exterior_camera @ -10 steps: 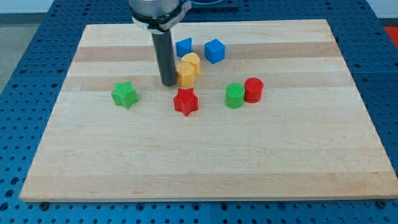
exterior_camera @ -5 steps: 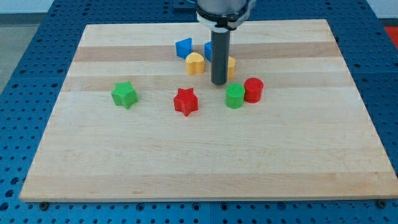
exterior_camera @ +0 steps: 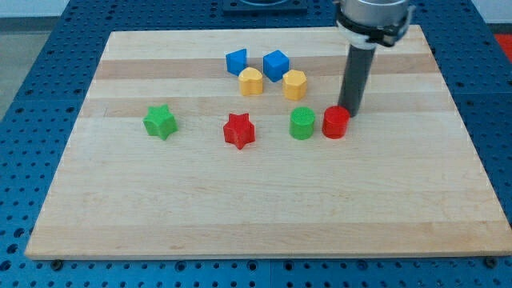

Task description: Move the red circle to the right side of the red star

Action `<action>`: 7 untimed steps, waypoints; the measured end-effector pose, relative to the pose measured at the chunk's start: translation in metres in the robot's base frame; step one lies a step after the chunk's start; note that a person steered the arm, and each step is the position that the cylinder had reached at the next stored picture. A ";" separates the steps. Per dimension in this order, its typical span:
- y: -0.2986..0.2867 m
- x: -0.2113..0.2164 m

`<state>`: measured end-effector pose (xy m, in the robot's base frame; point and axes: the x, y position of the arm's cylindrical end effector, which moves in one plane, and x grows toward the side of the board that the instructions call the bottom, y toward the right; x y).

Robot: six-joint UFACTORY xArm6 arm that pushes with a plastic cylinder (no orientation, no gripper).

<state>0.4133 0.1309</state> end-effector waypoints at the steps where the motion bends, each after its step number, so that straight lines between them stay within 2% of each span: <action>1: 0.003 0.023; 3: 0.004 0.049; 7: -0.049 0.044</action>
